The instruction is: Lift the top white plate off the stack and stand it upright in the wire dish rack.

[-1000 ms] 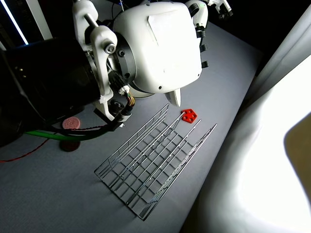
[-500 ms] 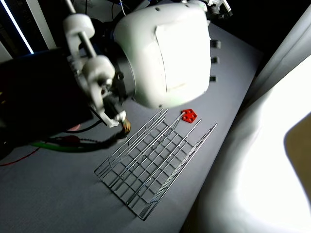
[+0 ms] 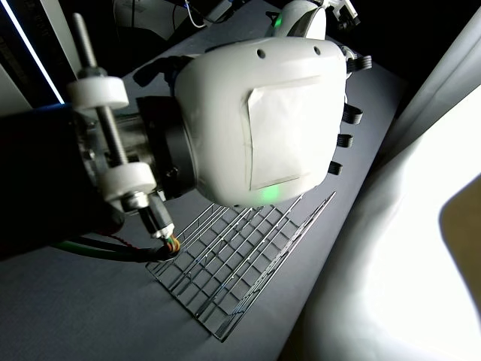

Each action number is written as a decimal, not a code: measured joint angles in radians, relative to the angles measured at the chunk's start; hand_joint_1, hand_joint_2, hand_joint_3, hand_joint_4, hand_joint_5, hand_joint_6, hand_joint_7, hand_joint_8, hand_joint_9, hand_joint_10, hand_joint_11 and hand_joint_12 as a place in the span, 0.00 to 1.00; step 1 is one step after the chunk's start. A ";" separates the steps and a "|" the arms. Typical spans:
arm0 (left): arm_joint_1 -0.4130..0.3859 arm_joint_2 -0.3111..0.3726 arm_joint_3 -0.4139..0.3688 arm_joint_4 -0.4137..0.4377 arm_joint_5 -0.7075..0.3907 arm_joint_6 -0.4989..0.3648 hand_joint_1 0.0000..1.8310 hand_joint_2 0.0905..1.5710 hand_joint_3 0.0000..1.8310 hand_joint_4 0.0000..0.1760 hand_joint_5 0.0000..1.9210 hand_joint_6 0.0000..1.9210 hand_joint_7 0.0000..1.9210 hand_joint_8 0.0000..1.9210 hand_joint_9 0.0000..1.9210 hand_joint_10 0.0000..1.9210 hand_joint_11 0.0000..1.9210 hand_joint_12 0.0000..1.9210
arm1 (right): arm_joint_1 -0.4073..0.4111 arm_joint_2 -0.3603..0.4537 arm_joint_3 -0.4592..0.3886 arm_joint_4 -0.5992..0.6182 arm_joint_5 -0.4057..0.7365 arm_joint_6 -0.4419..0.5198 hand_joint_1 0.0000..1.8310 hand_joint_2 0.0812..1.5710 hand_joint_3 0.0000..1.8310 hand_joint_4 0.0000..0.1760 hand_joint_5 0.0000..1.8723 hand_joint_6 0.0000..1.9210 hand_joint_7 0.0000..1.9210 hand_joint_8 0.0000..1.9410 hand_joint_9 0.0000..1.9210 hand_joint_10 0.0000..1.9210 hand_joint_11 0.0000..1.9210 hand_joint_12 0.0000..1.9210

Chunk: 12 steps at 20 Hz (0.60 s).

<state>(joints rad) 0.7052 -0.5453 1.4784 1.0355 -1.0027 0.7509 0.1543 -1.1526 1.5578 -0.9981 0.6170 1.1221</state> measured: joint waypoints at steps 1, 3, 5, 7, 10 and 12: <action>0.000 0.001 -0.003 0.000 0.000 0.000 0.11 0.58 0.00 0.00 0.05 0.00 0.04 0.00 0.02 0.00 0.02 0.04 | -0.009 0.007 -0.005 0.018 -0.002 0.003 0.81 0.69 0.00 0.00 0.45 0.62 0.51 0.41 0.49 0.50 0.50 0.72; 0.000 0.001 -0.005 0.003 0.000 0.000 0.11 0.58 0.00 0.00 0.05 0.00 0.04 0.00 0.02 0.00 0.02 0.04 | -0.017 0.023 -0.018 0.016 -0.018 0.005 0.81 0.68 0.00 0.00 0.45 0.62 0.51 0.40 0.49 0.49 0.50 0.71; 0.000 0.001 -0.005 0.002 0.001 0.000 0.09 0.57 0.00 0.00 0.05 0.00 0.04 0.00 0.02 0.00 0.02 0.04 | -0.029 0.033 -0.022 0.014 -0.029 0.015 0.81 0.68 0.00 0.00 0.45 0.62 0.51 0.40 0.49 0.49 0.50 0.71; -0.001 0.002 -0.006 0.003 0.001 0.000 0.09 0.58 0.00 0.00 0.05 0.00 0.04 0.00 0.02 0.00 0.01 0.04 | -0.034 0.040 -0.026 0.013 -0.034 0.024 0.81 0.69 0.00 0.00 0.44 0.65 0.49 0.44 0.46 0.52 0.48 0.73; -0.001 0.002 -0.006 0.003 0.000 0.000 0.10 0.57 0.00 0.00 0.04 0.00 0.04 0.00 0.03 0.00 0.02 0.04 | -0.044 0.047 -0.027 0.020 -0.031 0.033 0.81 0.68 0.00 0.00 0.46 0.61 0.52 0.39 0.51 0.45 0.51 0.69; -0.001 0.002 -0.006 0.003 0.000 0.000 0.10 0.58 0.00 0.00 0.04 0.00 0.04 0.00 0.03 0.00 0.02 0.04 | -0.053 0.063 -0.037 0.022 -0.031 0.035 0.81 0.68 0.00 0.00 0.45 0.61 0.52 0.40 0.49 0.49 0.50 0.70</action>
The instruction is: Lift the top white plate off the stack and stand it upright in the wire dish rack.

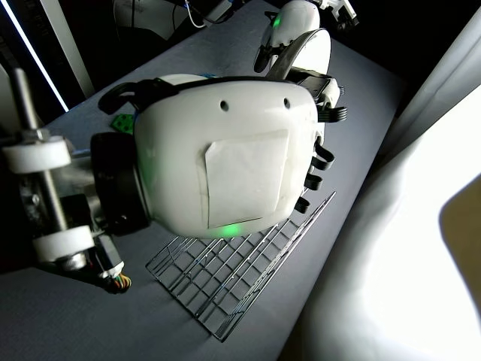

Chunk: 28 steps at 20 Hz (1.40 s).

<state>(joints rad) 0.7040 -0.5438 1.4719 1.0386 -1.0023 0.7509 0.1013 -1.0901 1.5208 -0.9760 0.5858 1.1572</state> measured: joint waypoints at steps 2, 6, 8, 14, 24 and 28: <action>-0.003 0.000 0.000 0.001 0.000 0.000 0.08 0.58 0.00 0.00 0.03 0.00 0.03 0.00 0.02 0.00 0.02 0.04 | -0.007 0.014 -0.003 0.000 0.000 0.002 0.81 0.68 0.00 0.00 0.45 0.61 0.52 0.39 0.50 0.49 0.51 0.71; -0.004 0.000 0.000 0.001 0.001 0.000 0.08 0.59 0.00 0.00 0.03 0.00 0.03 0.00 0.02 0.00 0.03 0.05 | -0.043 0.026 0.000 0.008 0.004 0.018 0.81 0.69 0.00 0.00 0.43 0.64 0.50 0.42 0.48 0.50 0.50 0.71; -0.005 0.000 0.000 0.000 0.003 0.000 0.08 0.59 0.00 0.00 0.03 0.00 0.03 0.00 0.02 0.00 0.02 0.05 | -0.065 0.026 0.010 0.003 0.016 0.021 0.81 0.69 0.00 0.00 0.44 0.63 0.50 0.42 0.48 0.49 0.50 0.71; -0.029 0.002 -0.002 0.019 0.013 0.000 0.09 0.59 0.00 0.00 0.02 0.00 0.02 0.00 0.02 0.00 0.02 0.05 | -0.087 0.027 0.052 -0.039 0.049 0.049 0.81 0.69 0.00 0.00 0.43 0.63 0.49 0.43 0.49 0.50 0.49 0.73; -0.030 0.004 -0.004 0.028 0.014 0.000 0.09 0.58 0.00 0.00 0.04 0.00 0.04 0.00 0.03 0.00 0.02 0.06 | -0.085 -0.002 0.093 -0.051 0.091 0.054 0.81 0.69 0.00 0.00 0.42 0.65 0.48 0.45 0.49 0.50 0.50 0.72; -0.030 0.004 -0.004 0.028 0.015 0.000 0.10 0.57 0.00 0.00 0.04 0.00 0.03 0.00 0.02 0.00 0.01 0.06 | -0.070 -0.002 0.092 -0.038 0.090 0.053 0.81 0.69 0.00 0.00 0.42 0.65 0.48 0.46 0.50 0.49 0.50 0.71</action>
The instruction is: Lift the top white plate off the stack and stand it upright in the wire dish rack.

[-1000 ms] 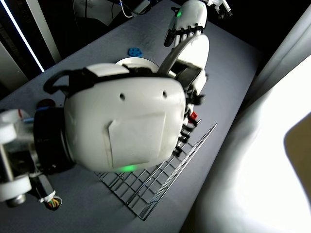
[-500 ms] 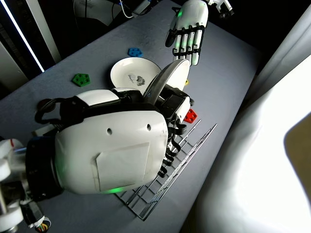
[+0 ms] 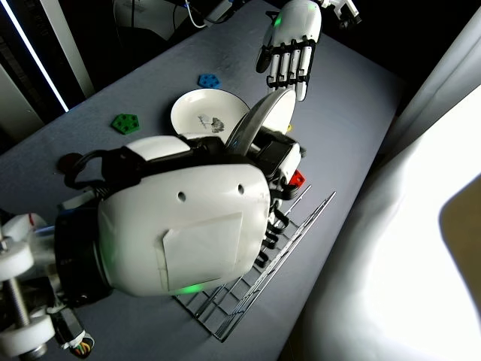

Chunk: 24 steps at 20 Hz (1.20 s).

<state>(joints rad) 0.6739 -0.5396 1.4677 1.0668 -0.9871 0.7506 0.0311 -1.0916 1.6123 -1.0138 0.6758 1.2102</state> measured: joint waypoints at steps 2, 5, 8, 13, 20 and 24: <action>0.000 0.000 0.000 0.000 -0.001 0.000 0.09 0.57 0.00 0.00 0.05 0.00 0.04 0.00 0.03 0.00 0.02 0.06 | 0.006 0.000 0.000 0.000 -0.003 0.000 0.81 0.69 0.00 0.00 0.43 0.63 0.48 0.43 0.51 0.48 0.51 0.72; 0.000 0.000 0.000 0.000 -0.001 0.000 0.08 0.57 0.00 0.00 0.04 0.00 0.04 0.00 0.03 0.00 0.02 0.06 | 0.005 0.000 0.000 -0.001 -0.003 -0.001 0.81 0.69 0.00 0.00 0.44 0.63 0.48 0.45 0.50 0.48 0.50 0.71; -0.010 0.000 0.000 0.014 -0.002 0.000 0.08 0.57 0.00 0.00 0.05 0.00 0.05 0.00 0.04 0.00 0.01 0.06 | -0.010 -0.003 0.008 0.014 -0.002 0.001 0.81 0.70 0.00 0.00 0.42 0.65 0.47 0.48 0.48 0.51 0.49 0.73; -0.022 0.000 0.000 0.027 0.000 0.000 0.10 0.56 0.00 0.00 0.05 0.00 0.05 0.00 0.03 0.00 0.01 0.06 | -0.035 -0.030 0.063 0.013 -0.005 0.000 0.81 0.68 0.00 0.00 0.46 0.60 0.51 0.41 0.51 0.46 0.51 0.70; -0.049 0.001 0.000 0.054 0.002 0.000 0.09 0.56 0.00 0.00 0.05 0.00 0.04 0.00 0.03 0.00 0.00 0.07 | -0.050 -0.037 0.076 0.006 0.012 0.001 0.81 0.67 0.00 0.00 0.47 0.59 0.52 0.39 0.51 0.46 0.51 0.70; -0.055 0.001 -0.005 0.066 0.003 0.000 0.09 0.56 0.00 0.00 0.06 0.00 0.06 0.00 0.04 0.00 0.01 0.07 | -0.050 -0.048 0.092 0.000 0.026 0.001 0.81 0.68 0.00 0.00 0.45 0.62 0.49 0.44 0.50 0.48 0.50 0.71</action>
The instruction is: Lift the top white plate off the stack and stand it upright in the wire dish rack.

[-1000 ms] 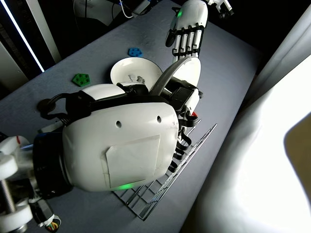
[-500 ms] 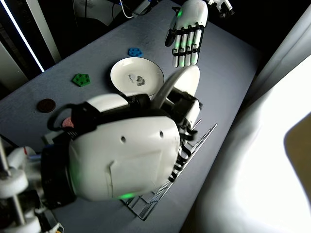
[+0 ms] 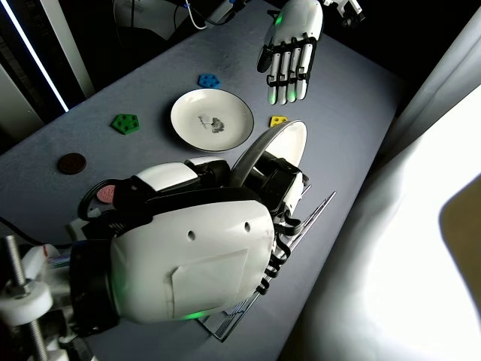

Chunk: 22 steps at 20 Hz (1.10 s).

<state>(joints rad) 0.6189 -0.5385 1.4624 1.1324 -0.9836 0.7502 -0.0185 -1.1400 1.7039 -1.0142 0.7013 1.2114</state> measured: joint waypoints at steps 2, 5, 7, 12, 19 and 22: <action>-0.001 0.000 0.000 0.001 0.000 0.000 0.09 0.56 0.00 0.00 0.06 0.00 0.05 0.00 0.03 0.00 0.01 0.07 | 0.000 -0.001 0.005 -0.009 0.004 0.000 0.81 0.68 0.00 0.00 0.45 0.61 0.51 0.41 0.51 0.47 0.51 0.70; -0.001 0.000 0.000 0.002 -0.001 0.000 0.07 0.57 0.00 0.00 0.05 0.00 0.04 0.00 0.03 0.00 0.00 0.07 | -0.011 -0.003 0.012 -0.018 0.011 0.000 0.81 0.68 0.00 0.00 0.45 0.61 0.50 0.43 0.50 0.47 0.50 0.71; -0.001 0.001 0.000 0.004 0.001 0.000 0.07 0.57 0.00 0.00 0.05 0.00 0.05 0.00 0.03 0.00 0.00 0.07 | -0.018 -0.010 0.029 -0.018 0.019 0.002 0.81 0.69 0.00 0.00 0.45 0.62 0.50 0.43 0.49 0.48 0.49 0.72; -0.001 0.001 0.000 0.008 0.002 -0.043 0.09 0.56 0.00 0.00 0.05 0.00 0.05 0.00 0.03 0.00 0.00 0.07 | -0.030 -0.016 0.048 -0.018 0.025 0.004 0.81 0.69 0.00 0.00 0.44 0.63 0.50 0.44 0.49 0.49 0.49 0.73; -0.002 0.001 -0.001 0.008 0.002 -0.043 0.09 0.56 0.00 0.00 0.05 0.00 0.05 0.00 0.04 0.00 0.01 0.07 | -0.042 -0.018 0.047 -0.013 0.027 0.005 0.81 0.68 0.00 0.00 0.45 0.62 0.50 0.43 0.49 0.48 0.49 0.72; -0.003 0.001 -0.001 0.008 0.002 -0.043 0.09 0.57 0.00 0.00 0.04 0.00 0.04 0.00 0.03 0.00 0.01 0.07 | -0.056 -0.018 0.047 -0.001 0.026 0.004 0.81 0.69 0.00 0.00 0.43 0.64 0.48 0.45 0.49 0.49 0.48 0.73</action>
<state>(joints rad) 0.6155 -0.5373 1.4616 1.1404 -0.9821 0.7071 -0.0742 -1.1576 1.7512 -1.0149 0.7273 1.2152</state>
